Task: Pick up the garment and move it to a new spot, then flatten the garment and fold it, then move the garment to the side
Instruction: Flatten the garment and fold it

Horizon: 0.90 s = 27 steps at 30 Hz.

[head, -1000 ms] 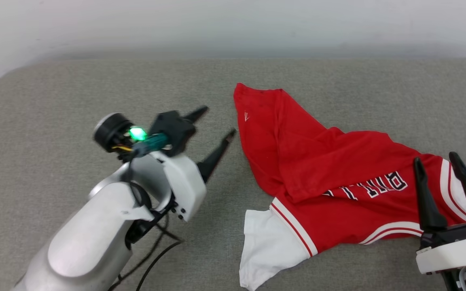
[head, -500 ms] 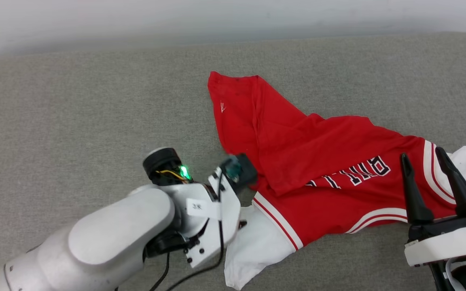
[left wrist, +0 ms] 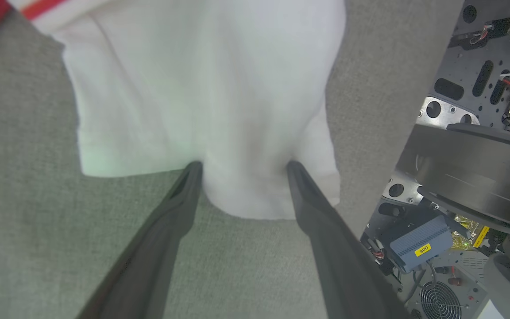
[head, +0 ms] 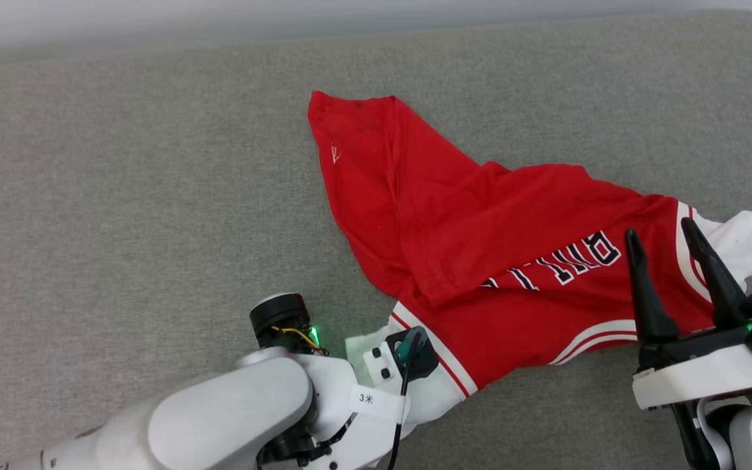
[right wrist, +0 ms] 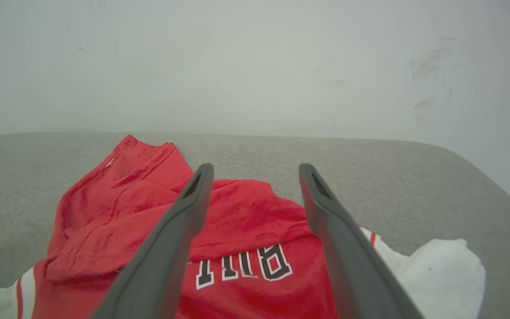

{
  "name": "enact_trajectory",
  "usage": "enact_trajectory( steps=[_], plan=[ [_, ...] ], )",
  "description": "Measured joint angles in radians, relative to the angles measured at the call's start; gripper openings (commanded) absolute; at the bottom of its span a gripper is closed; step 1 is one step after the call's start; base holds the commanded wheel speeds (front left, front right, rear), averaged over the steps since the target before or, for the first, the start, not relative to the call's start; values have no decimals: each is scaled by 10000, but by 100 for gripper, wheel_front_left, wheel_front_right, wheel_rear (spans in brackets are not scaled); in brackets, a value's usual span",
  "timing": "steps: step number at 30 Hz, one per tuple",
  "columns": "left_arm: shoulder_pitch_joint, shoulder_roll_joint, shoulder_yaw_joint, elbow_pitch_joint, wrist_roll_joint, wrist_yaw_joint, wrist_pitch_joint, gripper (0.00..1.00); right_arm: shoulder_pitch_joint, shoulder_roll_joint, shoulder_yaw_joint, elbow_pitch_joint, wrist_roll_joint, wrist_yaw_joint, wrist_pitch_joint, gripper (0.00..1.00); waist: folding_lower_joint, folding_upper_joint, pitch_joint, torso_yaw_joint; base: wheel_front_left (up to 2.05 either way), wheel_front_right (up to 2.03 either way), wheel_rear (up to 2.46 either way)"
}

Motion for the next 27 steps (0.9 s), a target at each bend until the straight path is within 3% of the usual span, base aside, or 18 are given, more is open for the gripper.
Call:
enact_trajectory(
  steps=[7,8,9,10,17,23,27],
  plan=[
    [520,54,186,-15,740,2,385,100,-339,15,69,405,-17,2,-290,100,0,0,431,-142,0,0,0],
    [551,42,207,-17,846,2,385,81,-360,15,67,456,-25,2,-305,100,-1,0,466,-145,0,0,0],
    [579,33,211,-33,995,2,305,22,-369,13,75,514,-33,0,-330,100,-1,0,489,-140,0,0,0],
    [614,13,211,-33,1076,2,190,0,-387,13,73,564,-35,0,-336,100,-1,0,501,-124,0,0,0],
    [626,219,38,-140,1250,2,-1440,0,-427,-36,-65,746,-90,0,-416,100,0,0,258,111,0,0,0],
    [570,1227,165,-10,497,0,-3436,0,-29,-46,-293,761,-90,0,-418,100,0,0,-104,511,0,0,0],
    [714,1946,660,2,61,90,-4065,0,106,-67,-395,719,-86,0,-368,100,-1,0,-257,782,0,0,0]
  ],
)
